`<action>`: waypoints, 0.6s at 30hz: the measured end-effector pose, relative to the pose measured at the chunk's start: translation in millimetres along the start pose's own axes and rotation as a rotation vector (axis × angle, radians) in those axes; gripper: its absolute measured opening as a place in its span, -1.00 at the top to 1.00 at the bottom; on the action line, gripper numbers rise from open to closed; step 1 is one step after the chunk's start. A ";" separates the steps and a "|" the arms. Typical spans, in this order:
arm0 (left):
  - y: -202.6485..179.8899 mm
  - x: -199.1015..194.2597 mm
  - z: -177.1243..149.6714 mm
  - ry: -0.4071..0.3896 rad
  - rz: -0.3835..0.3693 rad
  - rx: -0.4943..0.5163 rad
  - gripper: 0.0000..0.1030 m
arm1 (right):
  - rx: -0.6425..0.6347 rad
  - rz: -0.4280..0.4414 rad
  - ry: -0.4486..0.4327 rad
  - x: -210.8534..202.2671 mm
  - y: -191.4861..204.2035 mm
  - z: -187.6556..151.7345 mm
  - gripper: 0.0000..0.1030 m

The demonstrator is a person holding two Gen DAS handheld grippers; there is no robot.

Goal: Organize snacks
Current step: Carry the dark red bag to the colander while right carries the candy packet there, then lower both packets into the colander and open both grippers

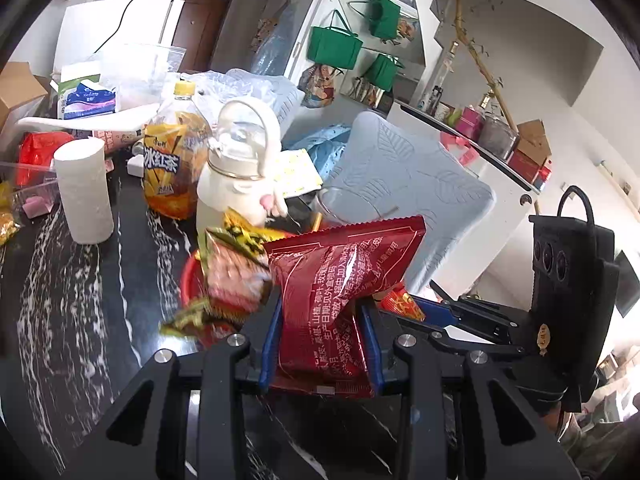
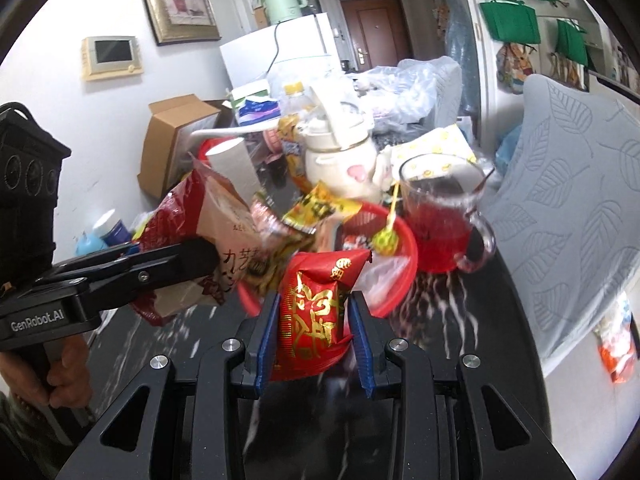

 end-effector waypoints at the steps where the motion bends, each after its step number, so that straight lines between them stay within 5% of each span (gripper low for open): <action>1: 1.7 1.3 2.6 -0.003 0.003 0.000 0.34 | 0.001 -0.010 -0.005 3.0 -2.5 3.9 0.35; 11: 17.3 23.2 33.9 -0.025 0.023 0.021 0.34 | 0.037 -0.091 -0.025 38.1 -27.7 35.4 0.35; 18: 23.9 41.0 35.7 0.009 0.038 0.027 0.34 | 0.068 -0.050 0.044 65.2 -35.4 33.3 0.29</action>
Point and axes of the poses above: each gripper's, at about its wrist camera, not at the fingertips, and x roughly the way its jaws point, y to its left, z to its top, the point moved 5 cm from there along x, roughly the way its jaws point, and after that the axes turned 6 degrees about x, right-handed, at the moved point
